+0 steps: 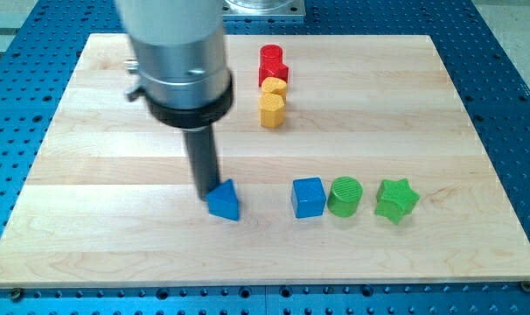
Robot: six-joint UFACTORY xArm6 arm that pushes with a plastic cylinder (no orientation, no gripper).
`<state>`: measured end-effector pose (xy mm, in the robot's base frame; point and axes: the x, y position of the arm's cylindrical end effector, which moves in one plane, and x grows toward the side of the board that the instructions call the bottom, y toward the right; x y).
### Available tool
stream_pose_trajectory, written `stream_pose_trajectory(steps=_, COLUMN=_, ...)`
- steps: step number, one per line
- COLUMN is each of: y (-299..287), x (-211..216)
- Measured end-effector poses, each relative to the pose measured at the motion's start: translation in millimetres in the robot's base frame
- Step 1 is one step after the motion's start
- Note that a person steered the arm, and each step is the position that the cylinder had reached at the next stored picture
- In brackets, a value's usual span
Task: Nudge the triangle slightly to the right
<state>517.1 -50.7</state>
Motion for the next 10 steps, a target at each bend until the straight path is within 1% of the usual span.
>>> stream_pose_trajectory(steps=1, y=-31, x=-10)
stream_pose_trajectory(steps=2, y=-78, x=54)
stream_pose_trajectory(steps=3, y=-15, x=78)
stream_pose_trajectory(steps=4, y=-2, x=45)
stream_pose_trajectory(steps=5, y=8, x=22)
stream_pose_trajectory(steps=6, y=-7, x=64)
stream_pose_trajectory(steps=7, y=70, x=94)
stream_pose_trajectory(steps=8, y=155, x=66)
stream_pose_trajectory(steps=9, y=218, x=38)
stream_pose_trajectory(steps=10, y=226, x=41)
